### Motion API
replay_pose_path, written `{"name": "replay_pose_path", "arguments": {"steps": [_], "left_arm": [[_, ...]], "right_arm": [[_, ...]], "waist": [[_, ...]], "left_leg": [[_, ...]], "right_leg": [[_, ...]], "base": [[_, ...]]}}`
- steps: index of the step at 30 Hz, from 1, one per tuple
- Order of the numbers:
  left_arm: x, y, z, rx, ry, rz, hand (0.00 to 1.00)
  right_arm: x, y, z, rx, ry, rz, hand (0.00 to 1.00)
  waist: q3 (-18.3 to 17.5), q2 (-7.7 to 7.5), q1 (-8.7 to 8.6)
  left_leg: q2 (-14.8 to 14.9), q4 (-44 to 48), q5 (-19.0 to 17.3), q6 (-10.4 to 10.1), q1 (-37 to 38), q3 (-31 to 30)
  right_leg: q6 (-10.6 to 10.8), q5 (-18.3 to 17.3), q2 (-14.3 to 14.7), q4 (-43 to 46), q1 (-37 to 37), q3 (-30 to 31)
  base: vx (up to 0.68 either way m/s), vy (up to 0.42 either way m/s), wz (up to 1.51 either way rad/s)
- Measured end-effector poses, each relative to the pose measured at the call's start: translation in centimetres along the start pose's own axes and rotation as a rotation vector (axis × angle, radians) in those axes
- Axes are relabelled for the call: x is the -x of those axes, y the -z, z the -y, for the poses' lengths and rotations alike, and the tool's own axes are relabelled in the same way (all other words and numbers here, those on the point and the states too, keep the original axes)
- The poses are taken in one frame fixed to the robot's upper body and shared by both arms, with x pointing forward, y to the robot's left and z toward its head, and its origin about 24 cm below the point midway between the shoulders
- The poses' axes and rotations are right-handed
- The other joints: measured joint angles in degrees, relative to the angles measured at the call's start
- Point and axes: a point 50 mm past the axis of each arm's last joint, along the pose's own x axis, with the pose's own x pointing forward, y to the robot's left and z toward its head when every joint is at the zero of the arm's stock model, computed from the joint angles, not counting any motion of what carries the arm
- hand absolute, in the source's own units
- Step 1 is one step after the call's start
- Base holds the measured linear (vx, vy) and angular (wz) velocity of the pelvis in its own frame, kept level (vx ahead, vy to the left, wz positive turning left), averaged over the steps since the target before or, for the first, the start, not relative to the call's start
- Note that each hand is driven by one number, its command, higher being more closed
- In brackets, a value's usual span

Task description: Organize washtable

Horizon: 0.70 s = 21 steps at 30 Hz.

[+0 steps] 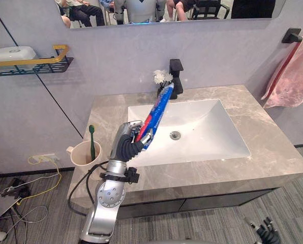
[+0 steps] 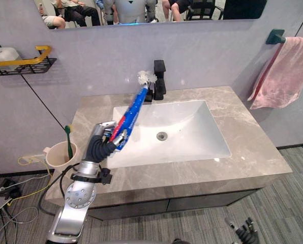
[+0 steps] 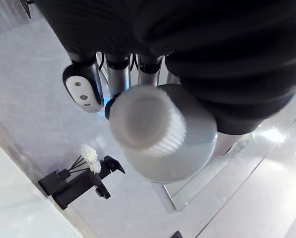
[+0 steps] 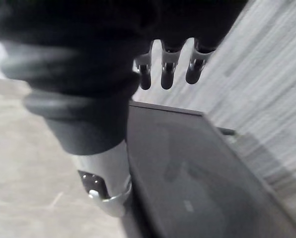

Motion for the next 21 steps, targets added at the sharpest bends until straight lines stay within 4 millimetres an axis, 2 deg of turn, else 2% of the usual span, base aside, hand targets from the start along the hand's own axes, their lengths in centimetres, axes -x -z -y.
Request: {"name": "replay_pose_path", "arguments": {"steps": [3,8,9,11,13,17,20,21], "left_arm": [[0.3,0.0,-0.1,0.003,0.002,-0.005,1.00],[0.6,-0.4,-0.2,0.021,0.029,0.002,1.00],[0.5,-0.6,-0.3,0.030,0.030,0.009,1.00],[0.4,-1.2,-0.4,0.041,0.038,0.048,1.00],[0.4,-1.4,-0.3,0.057,0.044,0.065,1.00],[0.4,-1.8,0.2,0.112,0.062,0.081,1.00],[0.4,-2.2,0.9,0.154,0.085,0.097,1.00],[0.2,-2.5,1.0,0.167,0.090,0.109,1.00]], "right_arm": [[0.2,-3.2,-0.3,-0.045,-0.034,0.141,0.00],[1.9,-11.5,-0.3,-0.121,-0.132,0.522,0.00],[2.1,-12.3,-0.5,-0.120,-0.146,0.564,0.00],[2.8,-15.6,-1.7,-0.122,-0.233,0.720,0.00],[3.0,-17.9,-3.2,-0.135,-0.311,0.840,0.00],[3.0,-21.0,-7.5,-0.247,-0.534,0.984,0.00],[3.1,-21.2,-10.1,-0.283,-0.665,0.963,0.00],[3.2,-21.2,-11.5,-0.296,-0.736,0.946,0.00]], "waist": [[-0.02,-0.13,-0.36],[-0.22,-0.30,-0.94],[-0.24,-0.28,-0.95],[-0.31,-0.39,-1.09],[-0.47,-0.89,-1.04],[-0.75,-1.14,-0.41],[-0.89,-0.92,0.89],[-1.03,-0.71,1.19]], "left_leg": [[0.00,0.03,-0.17,0.06,0.00,0.53],[0.01,0.28,-0.60,0.13,-0.38,1.68],[0.02,0.38,-0.62,0.13,-0.53,1.77],[0.04,0.73,-0.73,0.11,-0.93,2.09],[0.04,1.28,-1.03,0.11,-1.15,2.02],[-0.11,1.82,-1.05,0.15,-1.71,1.46],[-0.17,2.21,-1.02,0.16,-2.43,0.18],[-0.23,2.43,-0.99,0.18,-2.99,-0.76]], "right_leg": [[0.00,0.01,0.00,0.11,0.00,0.53],[0.05,0.00,0.04,0.34,-1.05,1.74],[0.05,0.00,0.04,0.41,-1.22,1.86],[0.06,0.00,0.07,0.93,-1.90,2.24],[0.07,0.01,0.03,0.98,-1.90,2.23],[0.18,0.09,-0.20,1.04,-1.95,1.81],[0.18,0.09,-0.29,1.01,-1.85,0.54],[0.18,0.09,-0.35,1.01,-1.81,-0.28]], "base": [[0.01,0.000,-0.13],[-0.01,-0.002,-0.11],[0.00,-0.008,-0.12],[-0.02,-0.007,-0.10],[-0.03,-0.007,-0.02],[-0.03,-0.007,0.07],[-0.01,-0.019,0.22],[0.00,-0.018,0.27]]}}
